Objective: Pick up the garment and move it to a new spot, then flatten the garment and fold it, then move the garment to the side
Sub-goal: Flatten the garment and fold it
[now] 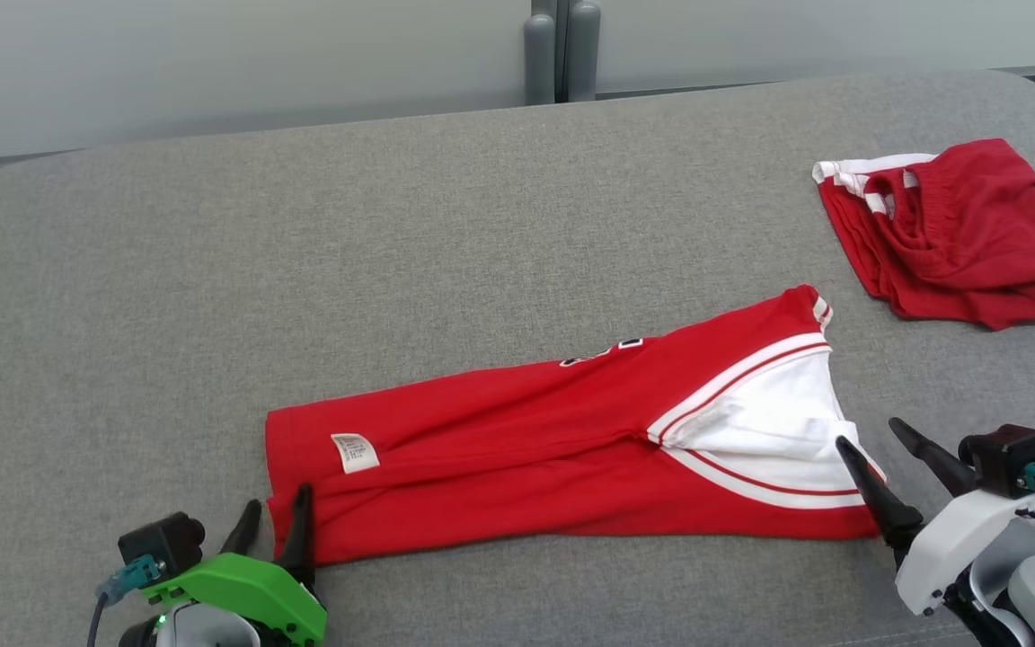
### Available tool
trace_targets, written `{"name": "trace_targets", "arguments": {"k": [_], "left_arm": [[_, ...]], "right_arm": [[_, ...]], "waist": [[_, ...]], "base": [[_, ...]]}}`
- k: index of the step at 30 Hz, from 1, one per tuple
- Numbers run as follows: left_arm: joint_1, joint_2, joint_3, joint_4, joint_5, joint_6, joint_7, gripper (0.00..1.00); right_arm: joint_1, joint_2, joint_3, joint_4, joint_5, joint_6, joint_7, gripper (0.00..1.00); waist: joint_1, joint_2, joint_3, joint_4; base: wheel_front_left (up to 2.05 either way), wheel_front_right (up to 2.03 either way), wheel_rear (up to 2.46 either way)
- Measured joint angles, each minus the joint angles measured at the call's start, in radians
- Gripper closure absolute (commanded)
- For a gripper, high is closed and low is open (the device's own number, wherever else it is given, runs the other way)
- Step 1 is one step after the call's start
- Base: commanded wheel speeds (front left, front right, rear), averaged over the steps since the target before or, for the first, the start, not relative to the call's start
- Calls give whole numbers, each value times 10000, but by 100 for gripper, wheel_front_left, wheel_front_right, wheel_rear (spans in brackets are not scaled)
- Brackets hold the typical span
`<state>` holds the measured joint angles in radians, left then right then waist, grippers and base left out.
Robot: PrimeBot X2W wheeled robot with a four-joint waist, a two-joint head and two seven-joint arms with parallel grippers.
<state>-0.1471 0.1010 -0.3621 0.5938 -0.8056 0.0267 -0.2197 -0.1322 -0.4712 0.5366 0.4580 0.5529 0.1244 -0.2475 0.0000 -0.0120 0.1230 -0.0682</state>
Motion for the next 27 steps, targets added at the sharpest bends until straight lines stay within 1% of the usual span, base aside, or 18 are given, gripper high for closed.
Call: {"name": "trace_targets", "arguments": {"k": [8, 12, 16, 19, 22, 27], "left_arm": [[12, 165, 683, -861, -69, 84, -211, 0], [2, 186, 771, -1432, 105, 82, -288, 0], [-25, 184, 761, -2042, 376, 75, -290, 0], [-29, 173, 769, -2487, 583, 75, -291, 0], [-48, 130, 911, -2953, 788, 79, -291, 0], [-73, 63, 1087, -3593, 1001, 155, -293, 0]], "right_arm": [[514, -19, -332, -104, -27, 0, 0, 0], [609, -35, -813, -265, 92, 0, 0, 0], [594, -23, -1162, -428, 483, 0, 0, 0], [550, -25, -1041, -418, 673, 0, 0, 0], [330, -42, -660, -309, 773, 0, 67, 0], [-339, -31, -487, -69, 1398, 0, 823, 0]], "waist": [[0, 0, 77, -212], [0, 0, 37, -328], [0, 0, -21, -389], [0, 0, -44, -388], [0, 0, -56, -360], [0, 0, 3, -226]], "base": [[0, 0, 0], [0, 0, 0], [0, 0, 0], [0, 0, 0], [0, 0, 0], [0, 0, 0]]}}
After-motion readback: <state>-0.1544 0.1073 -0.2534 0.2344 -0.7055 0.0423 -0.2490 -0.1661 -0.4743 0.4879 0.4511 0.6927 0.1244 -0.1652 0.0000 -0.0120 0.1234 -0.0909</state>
